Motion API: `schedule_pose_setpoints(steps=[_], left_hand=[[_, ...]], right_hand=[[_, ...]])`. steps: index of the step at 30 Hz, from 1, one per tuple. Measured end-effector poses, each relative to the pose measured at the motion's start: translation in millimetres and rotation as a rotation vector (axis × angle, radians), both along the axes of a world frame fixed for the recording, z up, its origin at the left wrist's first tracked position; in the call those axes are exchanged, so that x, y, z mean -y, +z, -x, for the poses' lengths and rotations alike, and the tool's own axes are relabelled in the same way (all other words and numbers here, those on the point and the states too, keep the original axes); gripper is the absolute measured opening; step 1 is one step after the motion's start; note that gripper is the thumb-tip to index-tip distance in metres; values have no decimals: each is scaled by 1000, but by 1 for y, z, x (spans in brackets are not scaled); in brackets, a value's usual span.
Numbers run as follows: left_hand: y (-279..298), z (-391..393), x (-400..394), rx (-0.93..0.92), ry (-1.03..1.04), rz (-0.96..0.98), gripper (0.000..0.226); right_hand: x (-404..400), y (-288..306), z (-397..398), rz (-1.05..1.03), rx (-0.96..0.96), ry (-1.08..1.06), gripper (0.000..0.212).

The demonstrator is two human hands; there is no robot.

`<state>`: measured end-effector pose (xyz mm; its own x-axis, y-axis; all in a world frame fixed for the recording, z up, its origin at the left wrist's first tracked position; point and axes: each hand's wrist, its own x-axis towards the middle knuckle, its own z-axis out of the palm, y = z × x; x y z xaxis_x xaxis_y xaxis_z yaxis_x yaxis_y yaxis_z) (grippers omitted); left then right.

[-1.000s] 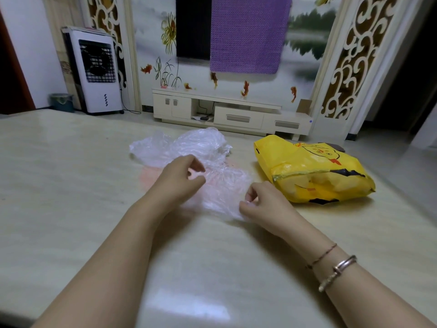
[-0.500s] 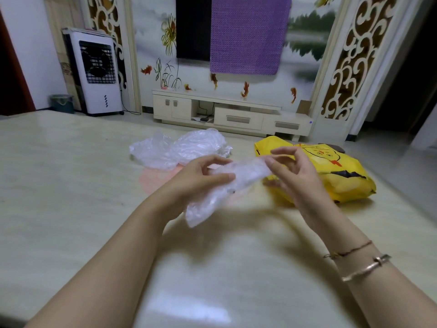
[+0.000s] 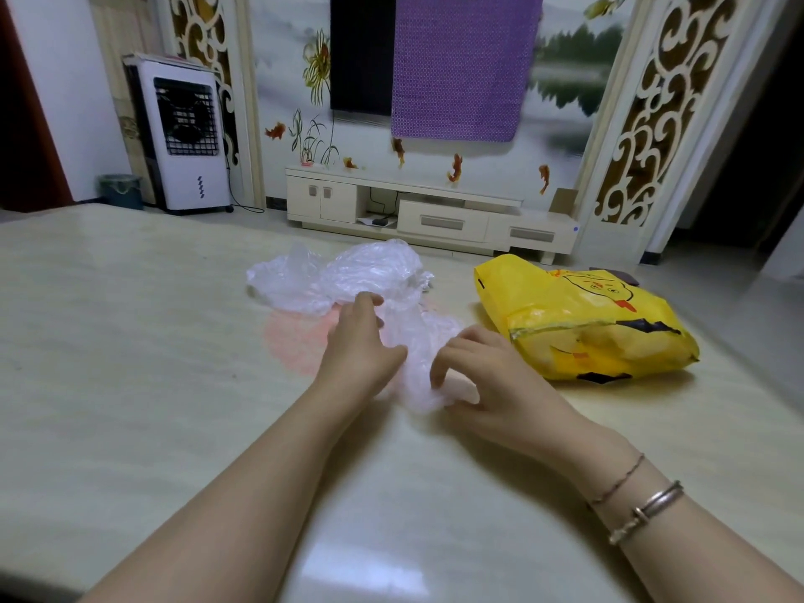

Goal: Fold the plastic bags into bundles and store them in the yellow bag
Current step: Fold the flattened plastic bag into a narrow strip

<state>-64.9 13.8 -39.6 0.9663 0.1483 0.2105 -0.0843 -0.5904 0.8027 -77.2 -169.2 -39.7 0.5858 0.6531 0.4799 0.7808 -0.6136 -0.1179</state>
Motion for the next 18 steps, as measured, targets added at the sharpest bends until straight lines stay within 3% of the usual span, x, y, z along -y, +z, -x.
schedule_pose_setpoints(steps=[1, 3, 5, 7, 12, 16, 18], left_hand=[[3, 2, -1, 67, -2, -59, 48], [10, 6, -4, 108, -102, 23, 29], [17, 11, -6, -25, -291, 186, 15], [19, 13, -8, -178, -412, 192, 7], [19, 12, -8, -363, -388, 148, 21], [22, 12, -5, -421, -358, 162, 47], [20, 12, -5, -402, -358, 90, 46]], right_hand=[[2, 1, 1, -19, -46, 3, 20], [4, 4, 5, -62, -168, 5, 20], [5, 8, 8, -117, -315, -3, 20], [5, 11, 10, -167, -442, -19, 19], [-1, 11, 7, -307, -554, -42, 5], [-8, 1, -4, -488, -543, -167, 26], [-11, -5, -13, -533, -477, -240, 38]])
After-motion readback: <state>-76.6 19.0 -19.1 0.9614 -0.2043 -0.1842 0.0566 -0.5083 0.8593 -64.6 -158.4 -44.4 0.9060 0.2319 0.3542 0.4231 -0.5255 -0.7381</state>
